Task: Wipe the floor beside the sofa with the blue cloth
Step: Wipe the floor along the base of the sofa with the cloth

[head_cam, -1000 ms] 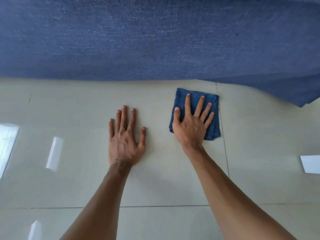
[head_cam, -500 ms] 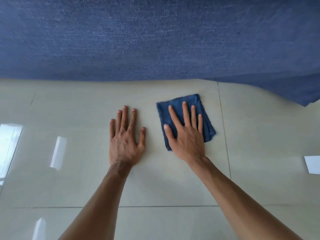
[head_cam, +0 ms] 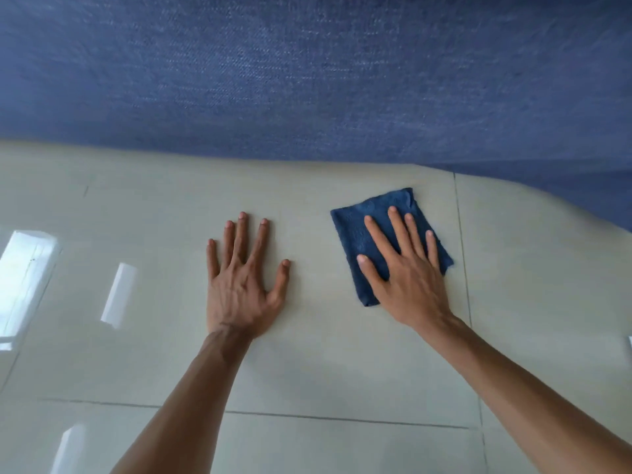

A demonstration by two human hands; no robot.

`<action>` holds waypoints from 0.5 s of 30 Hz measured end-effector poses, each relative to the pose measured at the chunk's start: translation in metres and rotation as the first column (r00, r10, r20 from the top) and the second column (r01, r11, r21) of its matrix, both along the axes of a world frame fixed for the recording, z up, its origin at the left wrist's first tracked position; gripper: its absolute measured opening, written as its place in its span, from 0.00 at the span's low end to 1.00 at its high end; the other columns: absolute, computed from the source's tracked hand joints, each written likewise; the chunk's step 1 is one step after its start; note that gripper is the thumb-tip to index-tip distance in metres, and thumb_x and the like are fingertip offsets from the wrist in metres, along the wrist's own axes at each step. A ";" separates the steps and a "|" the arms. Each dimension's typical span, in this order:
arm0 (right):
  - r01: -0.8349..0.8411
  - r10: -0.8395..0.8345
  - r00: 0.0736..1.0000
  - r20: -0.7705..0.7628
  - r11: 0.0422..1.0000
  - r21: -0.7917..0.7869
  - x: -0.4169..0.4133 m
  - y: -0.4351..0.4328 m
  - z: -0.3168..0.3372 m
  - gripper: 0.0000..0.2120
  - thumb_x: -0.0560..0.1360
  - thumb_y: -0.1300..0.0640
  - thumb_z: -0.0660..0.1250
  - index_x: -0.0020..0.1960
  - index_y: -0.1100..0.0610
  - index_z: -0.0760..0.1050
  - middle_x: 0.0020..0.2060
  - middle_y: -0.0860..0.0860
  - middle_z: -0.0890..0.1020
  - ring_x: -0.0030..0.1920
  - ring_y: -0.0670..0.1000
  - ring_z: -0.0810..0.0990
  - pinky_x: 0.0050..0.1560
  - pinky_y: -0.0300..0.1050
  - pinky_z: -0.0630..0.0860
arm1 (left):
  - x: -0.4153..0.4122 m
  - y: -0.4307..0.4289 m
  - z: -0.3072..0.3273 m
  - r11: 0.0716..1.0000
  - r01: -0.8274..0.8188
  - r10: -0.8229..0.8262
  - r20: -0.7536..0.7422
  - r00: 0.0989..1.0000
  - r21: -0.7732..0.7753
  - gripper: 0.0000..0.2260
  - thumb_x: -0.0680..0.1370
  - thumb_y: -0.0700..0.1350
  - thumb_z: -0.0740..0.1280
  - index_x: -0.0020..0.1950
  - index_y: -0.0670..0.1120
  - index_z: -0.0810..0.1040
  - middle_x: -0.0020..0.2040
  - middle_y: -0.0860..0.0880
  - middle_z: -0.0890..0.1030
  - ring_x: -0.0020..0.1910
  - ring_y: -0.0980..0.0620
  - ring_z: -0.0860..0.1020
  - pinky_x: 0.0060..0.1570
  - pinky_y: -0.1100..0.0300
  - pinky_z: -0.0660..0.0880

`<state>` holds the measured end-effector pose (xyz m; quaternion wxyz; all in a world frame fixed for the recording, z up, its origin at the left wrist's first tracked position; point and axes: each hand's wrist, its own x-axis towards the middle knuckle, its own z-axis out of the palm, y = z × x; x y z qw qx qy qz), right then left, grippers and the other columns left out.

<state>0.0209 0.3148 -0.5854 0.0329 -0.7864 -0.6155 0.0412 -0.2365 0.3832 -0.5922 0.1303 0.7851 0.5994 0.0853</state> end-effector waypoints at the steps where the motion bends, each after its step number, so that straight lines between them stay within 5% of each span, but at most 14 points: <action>1: 0.089 -0.089 0.996 0.000 0.996 0.009 0.012 -0.005 0.001 0.30 0.81 0.35 0.46 0.81 0.42 0.52 0.82 0.52 0.53 0.82 0.57 0.51 0.79 0.62 0.50 | 0.000 -0.001 0.000 1.000 -0.015 0.015 -0.002 1.000 0.001 0.31 0.80 0.64 0.53 0.82 0.56 0.53 0.83 0.49 0.49 0.82 0.46 0.49 0.79 0.44 0.45; 6: 0.480 -0.477 0.871 -0.117 0.877 0.000 -0.031 0.048 -0.002 0.31 0.83 0.43 0.49 0.82 0.51 0.50 0.82 0.59 0.49 0.81 0.63 0.44 0.79 0.64 0.41 | 0.001 0.000 0.000 1.000 -0.023 0.023 0.017 1.000 0.006 0.31 0.79 0.64 0.54 0.81 0.56 0.55 0.83 0.49 0.51 0.82 0.46 0.50 0.79 0.42 0.46; 12: 0.192 -0.190 0.979 -0.068 0.981 0.029 -0.012 0.029 -0.001 0.30 0.82 0.41 0.48 0.82 0.49 0.52 0.82 0.57 0.52 0.81 0.61 0.48 0.79 0.61 0.45 | 0.001 0.000 -0.001 0.999 -0.030 0.030 0.035 0.999 0.011 0.31 0.79 0.64 0.55 0.81 0.56 0.56 0.83 0.49 0.52 0.82 0.46 0.51 0.79 0.43 0.46; 15: 0.233 -0.232 0.970 -0.067 0.972 0.020 -0.015 0.035 -0.004 0.28 0.83 0.43 0.48 0.82 0.45 0.51 0.82 0.55 0.51 0.81 0.61 0.47 0.80 0.62 0.45 | 0.001 0.000 0.001 1.000 -0.025 0.025 0.028 0.999 0.005 0.31 0.79 0.64 0.55 0.81 0.56 0.55 0.83 0.49 0.51 0.82 0.46 0.50 0.79 0.44 0.46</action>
